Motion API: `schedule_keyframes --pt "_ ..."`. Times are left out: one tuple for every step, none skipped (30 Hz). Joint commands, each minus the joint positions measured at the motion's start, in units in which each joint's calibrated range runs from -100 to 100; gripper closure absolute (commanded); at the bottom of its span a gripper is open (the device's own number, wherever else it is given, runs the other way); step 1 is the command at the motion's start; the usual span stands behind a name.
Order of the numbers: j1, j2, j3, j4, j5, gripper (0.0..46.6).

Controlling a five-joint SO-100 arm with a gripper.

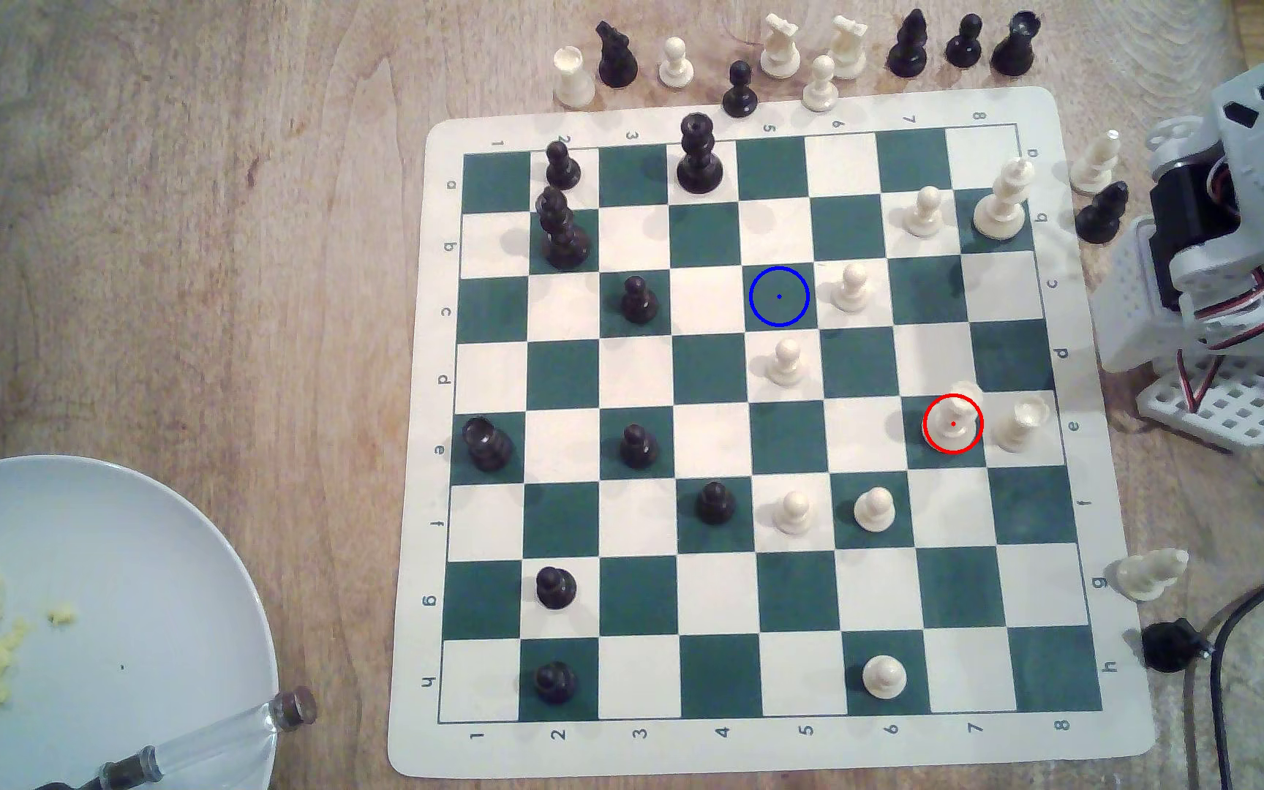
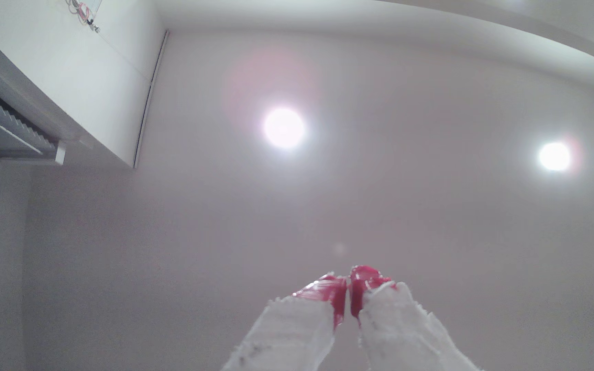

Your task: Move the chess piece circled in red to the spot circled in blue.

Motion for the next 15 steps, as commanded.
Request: schedule_keyframes --pt "-2.8 -0.2 1.4 4.9 0.1 46.4" --pt "-2.6 -0.2 1.4 7.1 0.1 46.4" --pt "-2.5 -0.2 1.4 11.4 0.1 46.4" --pt "-2.5 -0.2 1.4 13.8 0.1 46.4" --pt "-2.5 -0.2 1.4 15.6 0.1 46.4" --pt "-2.3 -0.2 1.4 17.7 0.1 46.4" --pt "-1.8 -0.2 1.4 19.9 0.1 46.4" --pt "-1.7 -0.2 1.4 22.0 0.1 46.4" --pt "-1.7 -0.2 1.4 23.9 0.1 46.4" --pt "-1.4 -0.2 1.4 26.6 0.1 46.4" --pt "-1.4 -0.2 1.4 29.8 0.1 46.4" --pt "-1.4 -0.2 1.4 31.9 0.0 46.4" --pt "-0.9 -0.2 1.3 34.4 0.0 46.4" --pt "-0.6 -0.2 1.0 37.5 0.1 46.4" --pt "0.1 -0.2 0.2 42.9 -0.1 46.4"
